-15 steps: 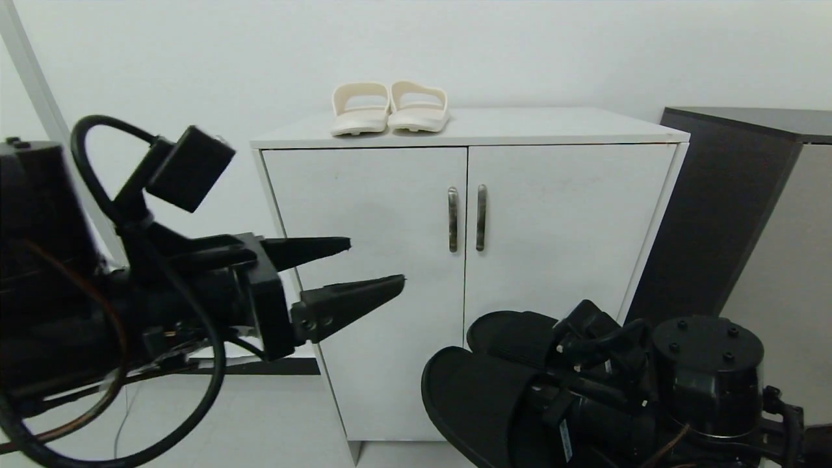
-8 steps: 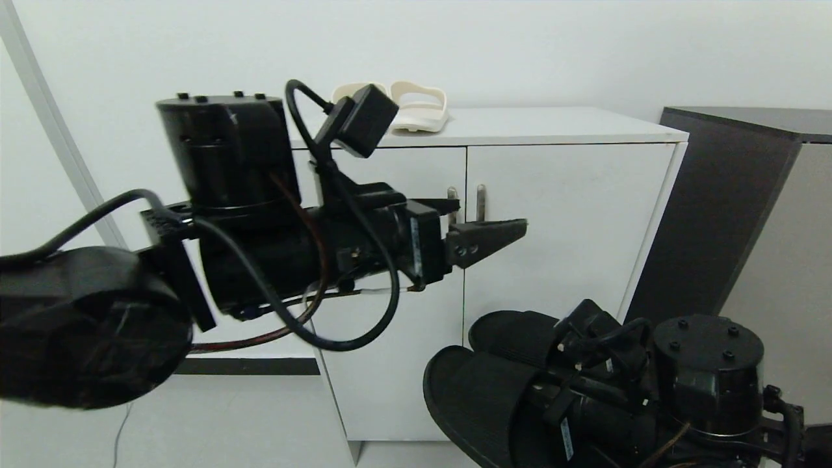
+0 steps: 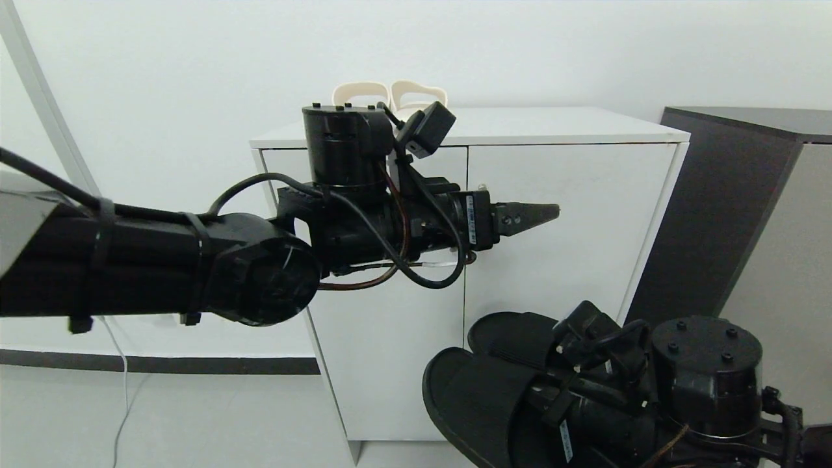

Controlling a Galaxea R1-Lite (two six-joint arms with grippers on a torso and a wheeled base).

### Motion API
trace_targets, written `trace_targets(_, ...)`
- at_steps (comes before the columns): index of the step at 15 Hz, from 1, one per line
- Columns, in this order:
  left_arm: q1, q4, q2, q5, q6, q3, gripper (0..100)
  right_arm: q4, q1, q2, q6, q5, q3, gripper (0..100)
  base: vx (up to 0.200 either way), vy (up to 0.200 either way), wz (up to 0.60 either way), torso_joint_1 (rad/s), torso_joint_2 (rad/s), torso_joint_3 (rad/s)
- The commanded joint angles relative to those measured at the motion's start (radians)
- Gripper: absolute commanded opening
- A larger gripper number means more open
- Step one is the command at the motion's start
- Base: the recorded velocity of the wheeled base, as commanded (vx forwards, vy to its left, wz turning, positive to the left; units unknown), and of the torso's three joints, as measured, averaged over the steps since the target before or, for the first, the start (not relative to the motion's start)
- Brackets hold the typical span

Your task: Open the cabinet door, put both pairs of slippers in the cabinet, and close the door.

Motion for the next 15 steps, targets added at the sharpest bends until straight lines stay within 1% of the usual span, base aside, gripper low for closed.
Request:
trace_targets(1, 0.019, 0.000, 0.030, -0.001, -0.001, -0.009, 100, 0.001, 0.000, 0.001, -0.001, -0.001, 0.000, 0, 0.000, 0.000, 0.00, 0.000, 0.00, 0.000)
trace_targets(4, 0.037, 0.003, 0.023, 0.002, -0.002, -0.003, 100, 0.001, 0.000, 0.002, -0.001, -0.001, 0.000, 0, 0.000, 0.000, 0.00, 0.000, 0.00, 0.000)
trace_targets(6, 0.046, 0.001, 0.027, 0.018, -0.002, -0.005, 100, 0.001, 0.000, 0.002, -0.001, -0.001, 0.000, 0, 0.000, 0.000, 0.00, 0.000, 0.00, 0.000)
trace_targets(10, 0.045, -0.002, 0.067, 0.098, -0.002, -0.033, 100, 0.001, 0.000, 0.004, -0.001, -0.001, 0.000, 0, 0.000, 0.000, 0.00, 0.000, 0.00, 0.000)
trace_targets(11, 0.045, -0.002, 0.084, 0.125, -0.002, -0.051, 100, 0.001, 0.000, 0.004, -0.001, -0.001, 0.000, 0, 0.000, 0.000, 0.00, 0.000, 0.00, 0.000)
trace_targets(12, 0.045, -0.002, 0.092, 0.139, -0.002, -0.060, 100, 0.001, 0.000, 0.004, -0.001, -0.001, 0.000, 0, 0.000, 0.000, 0.00, 0.000, 0.00, 0.000)
trace_targets(13, 0.045, 0.000, 0.113, 0.173, -0.001, -0.083, 100, 0.001, 0.000, 0.004, -0.001, -0.001, 0.000, 0, 0.000, 0.000, 0.00, 0.000, 0.00, 0.000)
trace_targets(14, 0.045, 0.000, 0.119, 0.180, -0.001, -0.091, 100, 0.001, 0.000, 0.004, -0.001, -0.001, 0.000, 0, 0.000, 0.000, 0.00, 0.000, 0.00, 0.000)
trace_targets(15, 0.045, 0.003, 0.138, 0.203, -0.001, -0.111, 100, 0.001, 0.000, 0.002, -0.001, -0.001, 0.000, 0, 0.000, 0.000, 0.00, 0.000, 0.00, 0.000)
